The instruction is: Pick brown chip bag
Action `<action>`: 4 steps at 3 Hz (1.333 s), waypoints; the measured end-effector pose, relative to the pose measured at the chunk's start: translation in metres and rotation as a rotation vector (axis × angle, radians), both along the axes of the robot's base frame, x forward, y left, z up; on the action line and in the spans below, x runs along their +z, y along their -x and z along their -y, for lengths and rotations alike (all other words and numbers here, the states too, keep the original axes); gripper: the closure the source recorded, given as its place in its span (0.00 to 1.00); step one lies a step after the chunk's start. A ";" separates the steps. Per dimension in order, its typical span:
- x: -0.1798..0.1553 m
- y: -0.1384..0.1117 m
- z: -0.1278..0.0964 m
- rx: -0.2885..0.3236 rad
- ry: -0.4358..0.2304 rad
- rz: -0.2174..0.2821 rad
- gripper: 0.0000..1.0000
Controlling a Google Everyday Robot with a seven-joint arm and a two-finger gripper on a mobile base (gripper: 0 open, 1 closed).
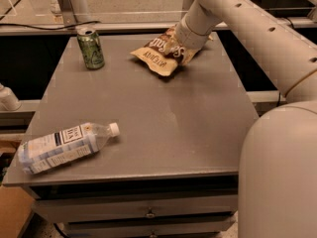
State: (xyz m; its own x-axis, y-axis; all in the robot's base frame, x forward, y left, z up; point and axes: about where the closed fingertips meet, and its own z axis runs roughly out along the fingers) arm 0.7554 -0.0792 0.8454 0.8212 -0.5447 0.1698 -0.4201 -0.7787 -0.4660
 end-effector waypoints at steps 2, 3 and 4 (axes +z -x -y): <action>0.020 0.013 -0.015 0.000 -0.062 0.041 1.00; 0.043 0.032 -0.032 0.013 -0.124 0.065 1.00; 0.068 0.053 -0.050 0.051 -0.153 0.109 1.00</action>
Offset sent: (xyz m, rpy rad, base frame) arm -0.0259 0.0244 0.0428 0.1126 -0.0800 0.0031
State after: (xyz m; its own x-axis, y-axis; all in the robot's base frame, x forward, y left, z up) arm 0.7021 -0.0291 0.9131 0.8299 -0.5288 0.1778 -0.3221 -0.7144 -0.6212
